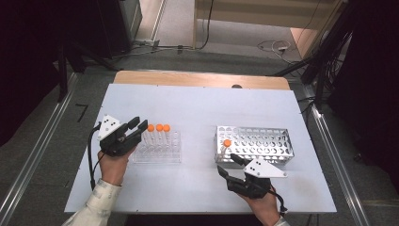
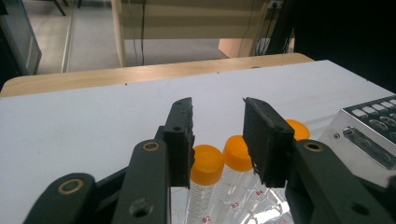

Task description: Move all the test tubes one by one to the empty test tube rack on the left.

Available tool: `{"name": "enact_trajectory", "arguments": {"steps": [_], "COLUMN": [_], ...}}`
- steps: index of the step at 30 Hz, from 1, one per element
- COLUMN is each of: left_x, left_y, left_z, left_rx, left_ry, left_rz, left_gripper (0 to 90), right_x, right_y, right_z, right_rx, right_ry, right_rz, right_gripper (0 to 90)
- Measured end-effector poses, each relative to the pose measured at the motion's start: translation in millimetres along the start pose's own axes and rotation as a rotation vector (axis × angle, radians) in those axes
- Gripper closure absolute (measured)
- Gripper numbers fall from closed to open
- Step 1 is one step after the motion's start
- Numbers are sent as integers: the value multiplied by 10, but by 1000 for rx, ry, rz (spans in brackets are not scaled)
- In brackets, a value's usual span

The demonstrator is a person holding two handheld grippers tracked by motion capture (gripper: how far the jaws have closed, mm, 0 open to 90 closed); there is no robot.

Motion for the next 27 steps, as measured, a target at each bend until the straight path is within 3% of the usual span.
{"name": "enact_trajectory", "arguments": {"steps": [8, 16, 21, 27], "left_x": [-21, -71, -117, -155], "left_y": [-15, -49, -136, -260], "left_z": [-17, -38, -57, -79], "left_rx": [12, -34, -19, 14], "left_ry": [-8, -26, -38, -46], "left_rz": [-25, -17, -17, -8], "left_gripper": [556, 343, 259, 252], "right_x": [-3, 11, 27, 51], "right_y": [-13, -94, -182, -272], "right_z": [-6, 0, 36, 136], "right_rx": [7, 33, 62, 76], "right_ry": [-2, 0, 2, 15], "right_rz": [4, 17, 29, 42], "right_gripper": [371, 373, 374, 379]}}
Point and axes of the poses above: each handheld gripper's, and its own axes: z roughly forward along the jaws, x roughly out of its underside, y roughly to its left, the point moved 9 cm from there along z, roughly forward along the jaws, and after that the axes turned 5 degrees about -y, right-handed, at the moved point
